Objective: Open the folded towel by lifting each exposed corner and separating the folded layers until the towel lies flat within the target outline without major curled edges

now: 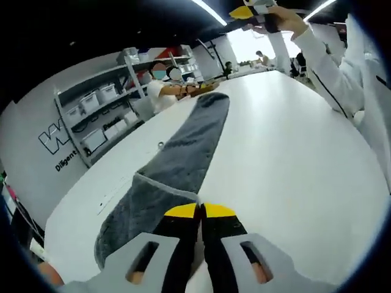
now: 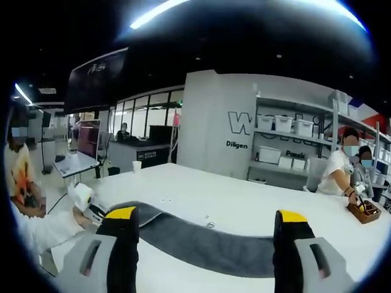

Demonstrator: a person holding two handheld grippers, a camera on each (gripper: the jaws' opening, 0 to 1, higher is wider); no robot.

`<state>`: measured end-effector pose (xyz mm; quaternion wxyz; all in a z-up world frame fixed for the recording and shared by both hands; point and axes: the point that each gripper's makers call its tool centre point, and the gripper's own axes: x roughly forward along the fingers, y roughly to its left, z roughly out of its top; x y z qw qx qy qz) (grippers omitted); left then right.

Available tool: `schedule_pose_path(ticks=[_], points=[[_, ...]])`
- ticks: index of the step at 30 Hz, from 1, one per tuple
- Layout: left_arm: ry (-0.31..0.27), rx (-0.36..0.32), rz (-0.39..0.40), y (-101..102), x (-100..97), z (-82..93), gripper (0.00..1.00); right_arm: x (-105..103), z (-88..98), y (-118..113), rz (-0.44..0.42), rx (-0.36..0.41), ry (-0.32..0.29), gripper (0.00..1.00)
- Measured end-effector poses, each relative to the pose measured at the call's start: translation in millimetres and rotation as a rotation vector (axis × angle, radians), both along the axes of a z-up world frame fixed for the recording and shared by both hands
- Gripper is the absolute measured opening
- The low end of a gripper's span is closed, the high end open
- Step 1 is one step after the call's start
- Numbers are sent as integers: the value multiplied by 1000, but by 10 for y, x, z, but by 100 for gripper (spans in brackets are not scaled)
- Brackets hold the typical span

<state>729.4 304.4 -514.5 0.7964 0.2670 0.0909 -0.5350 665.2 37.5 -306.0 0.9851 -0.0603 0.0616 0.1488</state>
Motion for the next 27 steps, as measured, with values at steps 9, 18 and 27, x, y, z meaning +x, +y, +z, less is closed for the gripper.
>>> schedule_pose_path(ticks=[9, 18, 27], points=[[128, -95, -107, 362, -198, 146, 1, 1, -16, 0, 1, 0, 6, 92], [305, -187, -236, 475, -497, 147, 1, -13, -18, 3, 3, 2, 5, 92], [420, -222, -301, 516, -726, 190, 1, -35, 16, -12, 1, 8, -7, 91]])
